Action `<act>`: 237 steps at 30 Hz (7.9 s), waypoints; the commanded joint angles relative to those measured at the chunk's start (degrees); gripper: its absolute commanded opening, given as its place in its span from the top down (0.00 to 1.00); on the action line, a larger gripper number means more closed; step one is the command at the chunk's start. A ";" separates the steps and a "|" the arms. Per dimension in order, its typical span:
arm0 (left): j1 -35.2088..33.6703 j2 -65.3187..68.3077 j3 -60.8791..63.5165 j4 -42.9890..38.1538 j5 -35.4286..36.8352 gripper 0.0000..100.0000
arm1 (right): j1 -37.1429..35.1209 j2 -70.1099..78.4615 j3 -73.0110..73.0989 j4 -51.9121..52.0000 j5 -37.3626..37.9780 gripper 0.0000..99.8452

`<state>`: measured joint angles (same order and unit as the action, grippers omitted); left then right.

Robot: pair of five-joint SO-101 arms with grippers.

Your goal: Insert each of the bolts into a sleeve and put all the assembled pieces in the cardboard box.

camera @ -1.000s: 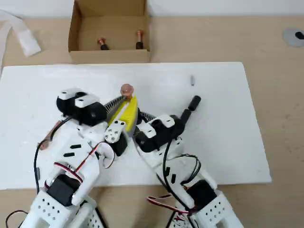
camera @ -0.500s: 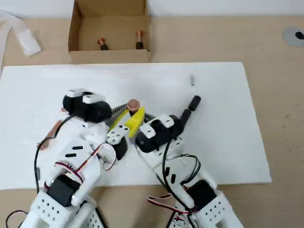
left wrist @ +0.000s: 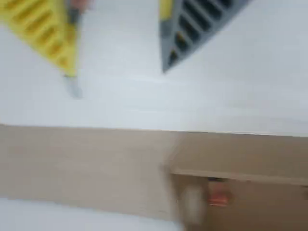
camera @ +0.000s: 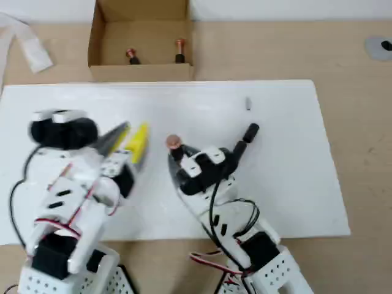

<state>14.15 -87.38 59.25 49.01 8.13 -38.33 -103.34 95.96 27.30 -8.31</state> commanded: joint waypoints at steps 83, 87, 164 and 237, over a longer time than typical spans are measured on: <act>-36.48 8.75 3.43 22.33 -21.63 1.00 | 16.48 156.53 -191.43 71.38 6.42 0.81; -37.10 16.57 3.25 20.31 -18.11 0.96 | 19.30 153.71 -190.81 75.34 6.68 0.81; -24.00 84.18 -44.84 18.02 -79.12 0.91 | 23.34 77.41 -80.92 62.95 40.62 0.81; -19.52 105.27 -64.18 41.41 -98.20 0.91 | 23.25 77.85 -77.76 57.67 34.90 0.81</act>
<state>-5.63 21.19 -7.12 93.49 -88.92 -15.91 -23.52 18.15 85.76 26.86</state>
